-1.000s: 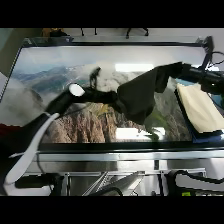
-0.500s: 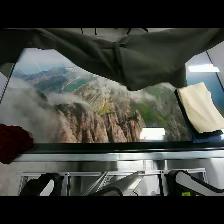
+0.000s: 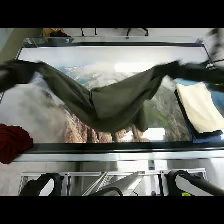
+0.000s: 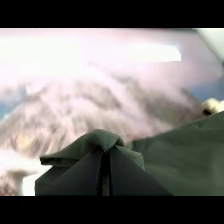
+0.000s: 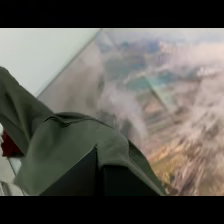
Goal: Fold the shirts.
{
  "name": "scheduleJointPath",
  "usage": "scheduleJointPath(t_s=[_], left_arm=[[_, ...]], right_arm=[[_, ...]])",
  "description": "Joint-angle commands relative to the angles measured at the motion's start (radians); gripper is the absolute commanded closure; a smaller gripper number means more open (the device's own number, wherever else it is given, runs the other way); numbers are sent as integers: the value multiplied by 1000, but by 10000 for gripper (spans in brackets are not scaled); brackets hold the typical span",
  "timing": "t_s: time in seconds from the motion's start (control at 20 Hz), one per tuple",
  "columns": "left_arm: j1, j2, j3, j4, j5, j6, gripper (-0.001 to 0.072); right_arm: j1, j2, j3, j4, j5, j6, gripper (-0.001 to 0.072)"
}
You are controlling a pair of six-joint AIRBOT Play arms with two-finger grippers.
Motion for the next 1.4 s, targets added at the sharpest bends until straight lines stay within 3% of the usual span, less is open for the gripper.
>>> scheduleJointPath(t_s=[0.0, 0.05, 0.1, 0.15, 0.2, 0.25, 0.3, 0.35, 0.4, 0.45, 0.65, 0.7, 0.85, 1.05, 1.25, 1.35], left_arm=[[-66, -259, -80, 7, 154, 54, 689], [-60, -356, -45, 6, 164, 54, 688], [-50, -455, 13, 0, 149, 53, 684], [-39, -543, 86, -14, 104, 50, 682], [-27, -610, 158, -38, 50, 50, 608], [-16, -665, 230, -67, -3, 48, 116], [-6, -698, 289, -92, -51, 19, 10], [9, -717, 342, -108, -115, -16, 11], [19, -720, 376, -104, -174, -48, 11], [27, -716, 400, -97, -242, -77, 12], [22, -600, 227, -96, -407, -114, 12], [10, -546, 121, -96, -394, -114, 12], [-74, -361, -278, -100, -264, -129, 12], [-283, -202, -704, -145, 24, -177, 13], [-508, -182, -862, -294, 391, -180, 14], [-569, -240, -846, -316, 470, -184, 114]], right_arm=[[120, -165, -117, -164, -269, -11, 696], [106, -224, -116, -163, -326, -10, 688], [86, -269, -108, -162, -369, -10, 618], [57, -312, -89, -162, -390, -10, 442], [24, -341, -66, -163, -390, -10, 415], [-18, -359, -47, -163, -383, -9, 415], [-66, -366, -30, -163, -358, 1, 413], [-111, -366, -20, -163, -320, 8, 396], [-160, -365, -18, -164, -266, 14, 288], [-201, -367, -18, -177, -205, 28, 268], [-245, -409, -21, -269, -110, 64, 315], [-232, -428, -21, -268, -94, 65, 417], [-169, -480, -21, -268, -80, 64, 434], [-90, -515, -21, -267, -106, 49, 420], [-48, -518, -20, -254, -100, 49, 421], [-47, -518, -20, -224, -66, 48, 421]])
